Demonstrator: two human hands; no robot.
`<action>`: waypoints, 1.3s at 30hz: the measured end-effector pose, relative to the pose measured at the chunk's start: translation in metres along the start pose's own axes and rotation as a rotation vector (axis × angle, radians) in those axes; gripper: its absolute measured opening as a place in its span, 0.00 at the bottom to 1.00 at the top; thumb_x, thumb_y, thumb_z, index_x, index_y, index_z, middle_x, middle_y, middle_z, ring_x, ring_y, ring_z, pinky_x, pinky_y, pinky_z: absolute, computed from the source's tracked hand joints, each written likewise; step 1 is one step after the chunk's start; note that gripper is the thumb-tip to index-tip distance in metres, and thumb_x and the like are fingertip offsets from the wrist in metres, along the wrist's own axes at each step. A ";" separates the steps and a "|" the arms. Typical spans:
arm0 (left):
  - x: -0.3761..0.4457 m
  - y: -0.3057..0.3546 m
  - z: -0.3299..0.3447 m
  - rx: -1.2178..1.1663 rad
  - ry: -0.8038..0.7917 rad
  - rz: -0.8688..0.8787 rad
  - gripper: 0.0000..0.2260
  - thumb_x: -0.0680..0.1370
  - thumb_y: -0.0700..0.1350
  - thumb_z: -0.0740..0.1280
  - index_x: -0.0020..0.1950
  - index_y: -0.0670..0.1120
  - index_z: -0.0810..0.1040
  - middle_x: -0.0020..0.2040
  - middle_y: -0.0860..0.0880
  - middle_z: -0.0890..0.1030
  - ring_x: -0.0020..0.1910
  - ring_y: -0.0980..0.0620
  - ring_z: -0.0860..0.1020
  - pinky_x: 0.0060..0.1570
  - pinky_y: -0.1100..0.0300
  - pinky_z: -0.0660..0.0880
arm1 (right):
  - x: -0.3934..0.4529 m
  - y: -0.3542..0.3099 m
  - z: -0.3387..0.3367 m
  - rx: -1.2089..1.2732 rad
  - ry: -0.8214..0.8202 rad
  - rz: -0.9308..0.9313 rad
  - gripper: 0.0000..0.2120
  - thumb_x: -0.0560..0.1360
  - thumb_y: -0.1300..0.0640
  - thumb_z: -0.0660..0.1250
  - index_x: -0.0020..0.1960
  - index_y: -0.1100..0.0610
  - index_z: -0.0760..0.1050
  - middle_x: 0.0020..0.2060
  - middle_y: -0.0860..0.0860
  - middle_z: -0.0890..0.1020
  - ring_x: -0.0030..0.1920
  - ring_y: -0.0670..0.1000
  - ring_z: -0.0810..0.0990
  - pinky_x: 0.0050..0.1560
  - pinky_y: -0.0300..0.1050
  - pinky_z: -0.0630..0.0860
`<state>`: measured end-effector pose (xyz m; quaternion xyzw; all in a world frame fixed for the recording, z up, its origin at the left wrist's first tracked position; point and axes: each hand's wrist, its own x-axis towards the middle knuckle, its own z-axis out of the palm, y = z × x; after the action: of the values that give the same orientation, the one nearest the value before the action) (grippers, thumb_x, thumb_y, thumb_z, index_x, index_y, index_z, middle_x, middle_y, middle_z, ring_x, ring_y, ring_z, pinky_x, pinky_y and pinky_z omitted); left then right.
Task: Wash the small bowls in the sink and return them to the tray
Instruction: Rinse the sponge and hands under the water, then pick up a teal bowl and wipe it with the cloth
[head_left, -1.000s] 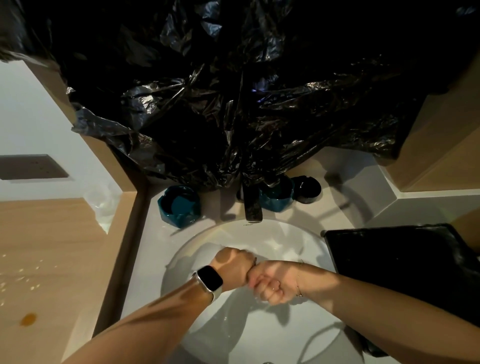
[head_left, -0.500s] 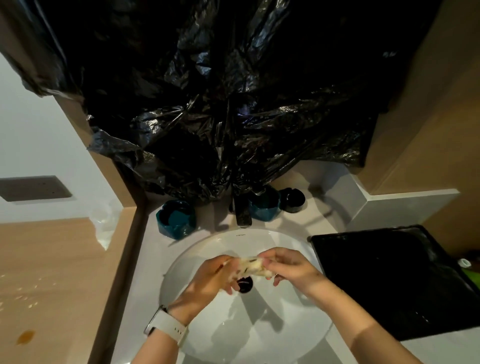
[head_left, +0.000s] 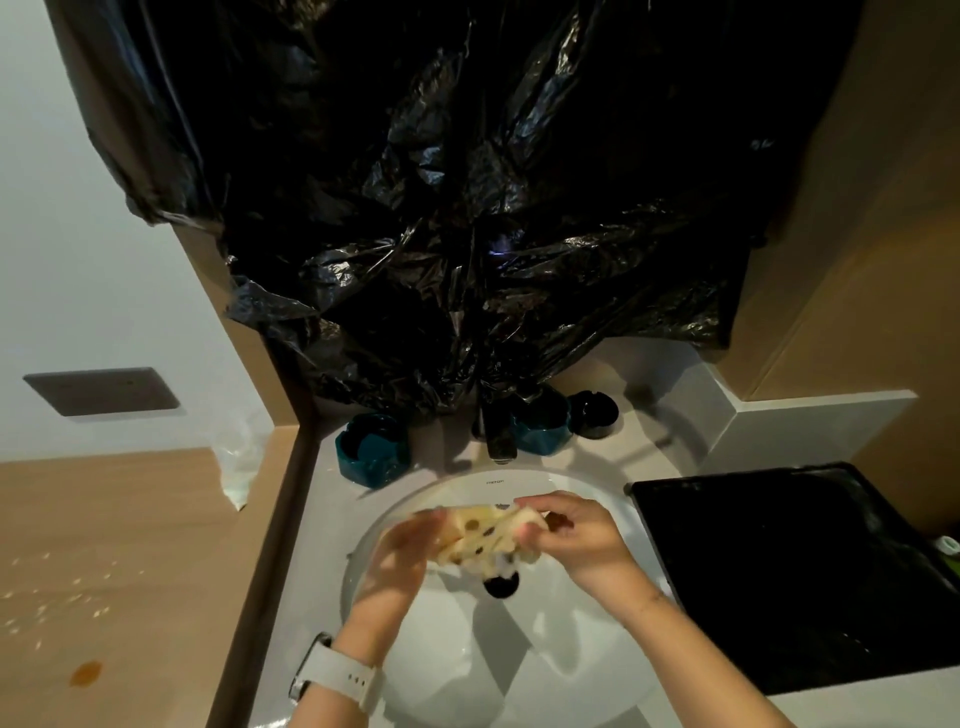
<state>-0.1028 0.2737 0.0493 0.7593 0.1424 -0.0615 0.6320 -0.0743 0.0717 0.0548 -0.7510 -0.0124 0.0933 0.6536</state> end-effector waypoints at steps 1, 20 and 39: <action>0.003 0.005 -0.005 -0.023 0.015 0.019 0.06 0.81 0.49 0.63 0.49 0.52 0.79 0.51 0.50 0.81 0.53 0.50 0.78 0.58 0.56 0.74 | 0.001 -0.001 -0.003 -0.069 -0.063 0.002 0.14 0.68 0.70 0.74 0.52 0.60 0.82 0.47 0.54 0.79 0.39 0.44 0.77 0.41 0.32 0.74; 0.019 0.076 -0.003 0.192 -0.401 0.275 0.11 0.83 0.42 0.60 0.53 0.41 0.81 0.47 0.44 0.83 0.41 0.61 0.81 0.45 0.70 0.75 | 0.007 -0.032 0.010 -0.308 -0.408 -0.012 0.08 0.70 0.48 0.75 0.42 0.48 0.77 0.61 0.39 0.73 0.58 0.39 0.74 0.52 0.29 0.69; 0.153 -0.036 -0.088 0.016 0.413 -0.401 0.30 0.76 0.59 0.67 0.69 0.42 0.64 0.65 0.40 0.68 0.55 0.36 0.78 0.46 0.44 0.82 | 0.060 0.028 0.072 0.949 -0.421 0.728 0.24 0.76 0.45 0.64 0.64 0.62 0.72 0.47 0.60 0.76 0.50 0.61 0.74 0.57 0.60 0.75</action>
<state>0.0252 0.3864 -0.0095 0.7173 0.4149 -0.0303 0.5589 -0.0293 0.1468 0.0107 -0.3012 0.1584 0.4508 0.8252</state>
